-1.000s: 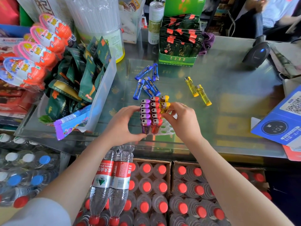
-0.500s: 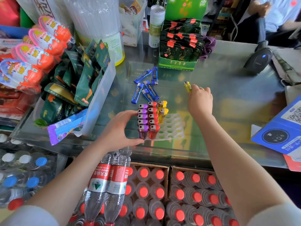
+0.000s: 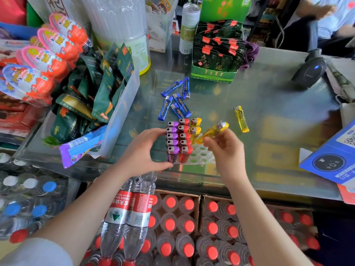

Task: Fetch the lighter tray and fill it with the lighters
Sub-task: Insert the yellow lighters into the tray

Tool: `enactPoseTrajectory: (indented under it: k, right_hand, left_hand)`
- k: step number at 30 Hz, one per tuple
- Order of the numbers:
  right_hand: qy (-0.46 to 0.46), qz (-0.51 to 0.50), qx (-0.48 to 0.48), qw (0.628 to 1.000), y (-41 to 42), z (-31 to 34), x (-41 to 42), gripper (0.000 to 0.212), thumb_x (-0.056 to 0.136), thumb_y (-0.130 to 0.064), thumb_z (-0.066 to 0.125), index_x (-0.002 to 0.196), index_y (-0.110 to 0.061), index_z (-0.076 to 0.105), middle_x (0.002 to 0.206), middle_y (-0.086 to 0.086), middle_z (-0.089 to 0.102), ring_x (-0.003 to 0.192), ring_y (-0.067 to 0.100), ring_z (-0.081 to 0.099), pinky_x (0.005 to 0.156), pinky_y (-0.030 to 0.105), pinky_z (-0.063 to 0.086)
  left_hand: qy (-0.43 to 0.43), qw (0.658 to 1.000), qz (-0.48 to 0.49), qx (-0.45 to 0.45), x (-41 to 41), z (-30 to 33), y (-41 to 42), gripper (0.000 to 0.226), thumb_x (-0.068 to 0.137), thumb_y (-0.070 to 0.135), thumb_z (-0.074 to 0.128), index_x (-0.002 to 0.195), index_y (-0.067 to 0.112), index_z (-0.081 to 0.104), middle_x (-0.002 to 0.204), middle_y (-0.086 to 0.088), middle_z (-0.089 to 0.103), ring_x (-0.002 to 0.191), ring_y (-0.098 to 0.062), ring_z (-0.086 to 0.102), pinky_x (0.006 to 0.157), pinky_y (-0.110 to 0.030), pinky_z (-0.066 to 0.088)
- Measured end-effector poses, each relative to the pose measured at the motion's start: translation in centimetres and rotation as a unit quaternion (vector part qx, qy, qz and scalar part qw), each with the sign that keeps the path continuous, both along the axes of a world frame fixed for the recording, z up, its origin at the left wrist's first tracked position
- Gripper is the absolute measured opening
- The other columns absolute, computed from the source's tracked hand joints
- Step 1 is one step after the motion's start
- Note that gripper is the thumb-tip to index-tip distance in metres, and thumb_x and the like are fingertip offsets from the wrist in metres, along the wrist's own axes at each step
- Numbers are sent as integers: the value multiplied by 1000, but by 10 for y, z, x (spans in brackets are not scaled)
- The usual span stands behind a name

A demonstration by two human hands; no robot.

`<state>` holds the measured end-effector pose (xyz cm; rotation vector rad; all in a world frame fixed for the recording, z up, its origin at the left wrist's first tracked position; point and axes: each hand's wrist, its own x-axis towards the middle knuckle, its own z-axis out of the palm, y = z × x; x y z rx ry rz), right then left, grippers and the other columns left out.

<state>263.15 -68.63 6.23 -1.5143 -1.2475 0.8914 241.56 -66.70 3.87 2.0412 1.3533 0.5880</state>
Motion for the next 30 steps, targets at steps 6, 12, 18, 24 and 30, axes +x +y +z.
enactPoseTrajectory:
  k: [6, 12, 18, 24, 30]
  right_hand:
    - [-86, 46, -5, 995, 1, -14, -6, 13, 74, -10, 72, 77, -6, 60, 62, -4, 61, 56, 2, 56, 60, 23, 47]
    - [-244, 114, 74, 960, 4, -2, -5, 17, 72, -11, 74, 68, -10, 58, 61, -17, 44, 51, -4, 43, 49, 9, 33]
    - [-306, 141, 58, 940, 8, -9, 12, 8, 77, -12, 69, 72, -7, 66, 63, -6, 55, 51, 17, 44, 51, 32, 43]
    - [-352, 134, 44, 926, 2, -12, 7, 6, 85, -16, 60, 89, -13, 63, 94, 3, 65, 70, 20, 54, 56, 32, 45]
    - [-260, 93, 86, 957, -6, -7, -8, 19, 78, -17, 67, 92, -9, 56, 84, -7, 49, 64, -1, 40, 56, 12, 33]
  left_hand:
    - [-1, 1000, 0, 2, 1, 0, -1, 75, 60, 43, 78, 125, 29, 42, 118, 21, 42, 111, 3, 36, 91, -22, 30]
    - [-14, 1000, -1, 8, 1, 0, -1, 72, 59, 43, 77, 123, 31, 44, 117, 23, 44, 108, 7, 36, 86, -15, 28]
    - [-15, 1000, -1, 1, 2, 2, -2, 73, 56, 54, 66, 122, 34, 43, 117, 23, 43, 109, 4, 38, 88, -22, 31]
    - [-10, 1000, 4, -1, 2, 4, -2, 75, 55, 56, 64, 123, 32, 43, 117, 23, 43, 111, 2, 38, 90, -25, 31]
    - [-22, 1000, 1, 2, 2, 2, -1, 73, 56, 56, 66, 122, 33, 44, 117, 22, 45, 112, 0, 41, 90, -25, 32]
